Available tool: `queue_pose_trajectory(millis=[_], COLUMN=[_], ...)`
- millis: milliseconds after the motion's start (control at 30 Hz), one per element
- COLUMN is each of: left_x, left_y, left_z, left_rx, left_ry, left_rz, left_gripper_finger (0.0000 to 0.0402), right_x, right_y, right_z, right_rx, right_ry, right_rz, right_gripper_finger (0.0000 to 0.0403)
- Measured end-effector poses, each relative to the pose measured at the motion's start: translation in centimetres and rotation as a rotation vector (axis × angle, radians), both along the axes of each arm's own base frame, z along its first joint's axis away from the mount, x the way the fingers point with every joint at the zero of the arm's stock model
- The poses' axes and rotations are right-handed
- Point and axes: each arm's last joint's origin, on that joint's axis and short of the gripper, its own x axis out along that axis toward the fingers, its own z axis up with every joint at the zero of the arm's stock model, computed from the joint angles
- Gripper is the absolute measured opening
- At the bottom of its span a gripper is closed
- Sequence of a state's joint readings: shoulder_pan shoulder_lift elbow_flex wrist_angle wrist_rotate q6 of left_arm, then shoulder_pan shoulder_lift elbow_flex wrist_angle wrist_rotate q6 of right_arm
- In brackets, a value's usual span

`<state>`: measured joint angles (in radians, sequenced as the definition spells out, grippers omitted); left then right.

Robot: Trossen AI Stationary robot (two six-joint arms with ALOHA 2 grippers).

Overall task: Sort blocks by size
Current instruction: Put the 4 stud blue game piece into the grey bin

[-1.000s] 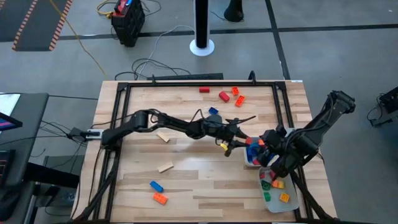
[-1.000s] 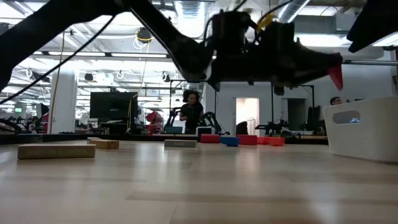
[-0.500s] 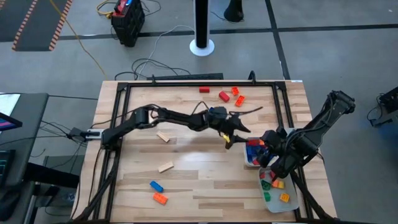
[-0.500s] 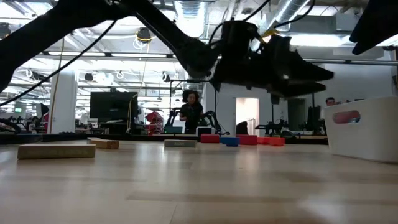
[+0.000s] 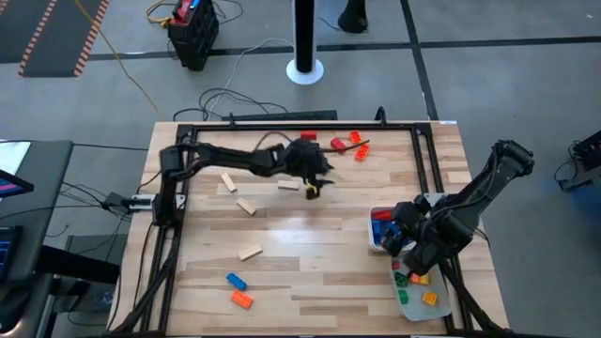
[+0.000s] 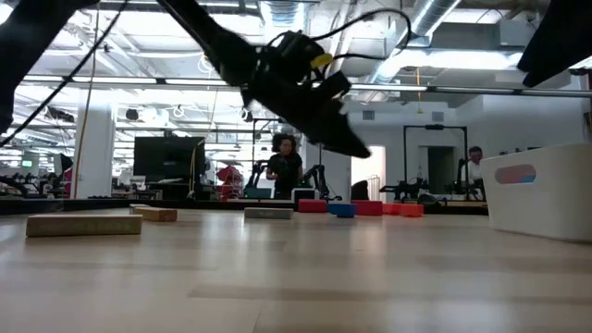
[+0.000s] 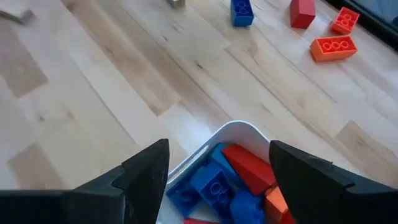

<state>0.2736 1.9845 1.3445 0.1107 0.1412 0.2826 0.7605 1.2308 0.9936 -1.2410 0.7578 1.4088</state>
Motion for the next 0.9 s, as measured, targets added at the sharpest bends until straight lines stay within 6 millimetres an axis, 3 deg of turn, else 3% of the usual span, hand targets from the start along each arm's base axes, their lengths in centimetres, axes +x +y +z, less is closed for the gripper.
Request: queue_pose_trajectory(millis=[167,300,533,900], left_x=[-1.1,-1.4,-1.4,3.3], left_y=[2.0,3.3,4.1,6.1], left_z=[1.1,1.2,1.1,0.0], left_rx=[0.036,0.097,0.128,0.088], left_ry=[0.223,0.251,0.239,0.393], left_rz=[-0.037,-0.058,-0.063,-0.098], left_gripper_finger=[0.0217,0.0217,0.0217,0.0217], right_x=[1.5,2.5,3.3,4.4], right_y=[0.2,0.2,-0.2,-0.7], right_z=[-1.1,-1.4,-1.2,-1.2], right_rx=[-0.046,-0.056,-0.073,-0.138], right_ry=[0.044,0.048,0.043,0.036], right_rz=[0.002,0.016,0.064,0.092], right_gripper_finger=[0.0302,0.0302,0.0302,0.0302])
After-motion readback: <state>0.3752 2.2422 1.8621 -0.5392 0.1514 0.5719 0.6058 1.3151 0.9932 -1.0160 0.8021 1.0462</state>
